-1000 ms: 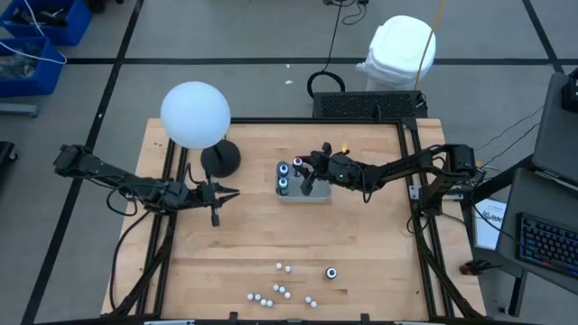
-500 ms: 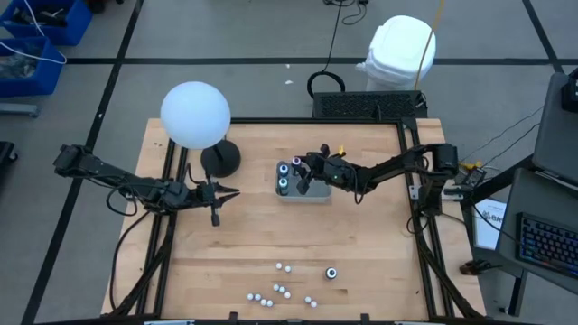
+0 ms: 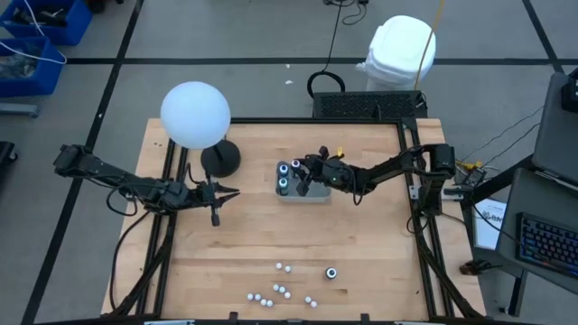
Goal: Pick & Place food coloring
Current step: Put the big purple food coloring bottle into the gray bin
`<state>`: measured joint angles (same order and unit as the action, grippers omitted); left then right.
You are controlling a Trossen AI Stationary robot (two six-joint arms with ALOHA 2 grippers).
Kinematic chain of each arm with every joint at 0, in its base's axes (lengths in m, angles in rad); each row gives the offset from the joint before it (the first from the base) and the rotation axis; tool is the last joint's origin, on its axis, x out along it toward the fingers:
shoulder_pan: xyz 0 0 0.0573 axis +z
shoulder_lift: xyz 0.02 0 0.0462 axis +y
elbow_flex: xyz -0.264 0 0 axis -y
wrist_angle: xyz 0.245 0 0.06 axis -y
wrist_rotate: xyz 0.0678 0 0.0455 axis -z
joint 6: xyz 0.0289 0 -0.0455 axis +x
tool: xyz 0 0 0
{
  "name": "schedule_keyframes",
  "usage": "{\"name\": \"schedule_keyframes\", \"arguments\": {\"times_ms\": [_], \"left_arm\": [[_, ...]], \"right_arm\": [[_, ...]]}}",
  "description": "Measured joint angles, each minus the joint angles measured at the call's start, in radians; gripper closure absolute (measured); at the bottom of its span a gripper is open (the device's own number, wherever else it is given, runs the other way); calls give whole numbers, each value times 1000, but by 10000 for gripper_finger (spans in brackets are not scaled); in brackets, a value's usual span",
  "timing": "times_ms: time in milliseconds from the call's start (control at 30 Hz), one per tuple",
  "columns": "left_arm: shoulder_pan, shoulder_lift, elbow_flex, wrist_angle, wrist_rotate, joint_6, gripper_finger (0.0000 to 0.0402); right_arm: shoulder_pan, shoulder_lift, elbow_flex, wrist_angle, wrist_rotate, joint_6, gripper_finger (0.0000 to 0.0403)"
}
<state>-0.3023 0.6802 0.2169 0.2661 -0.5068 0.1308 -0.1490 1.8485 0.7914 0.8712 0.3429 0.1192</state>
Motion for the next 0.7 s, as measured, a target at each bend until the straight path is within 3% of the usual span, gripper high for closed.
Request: {"name": "schedule_keyframes", "arguments": {"times_ms": [333,700], "left_arm": [[0,0,0,-1,0,2,366],[0,0,0,-1,0,0,366]], "right_arm": [[0,96,1,101,1,19,287],[-1,104,1,103,-1,18,283]]}}
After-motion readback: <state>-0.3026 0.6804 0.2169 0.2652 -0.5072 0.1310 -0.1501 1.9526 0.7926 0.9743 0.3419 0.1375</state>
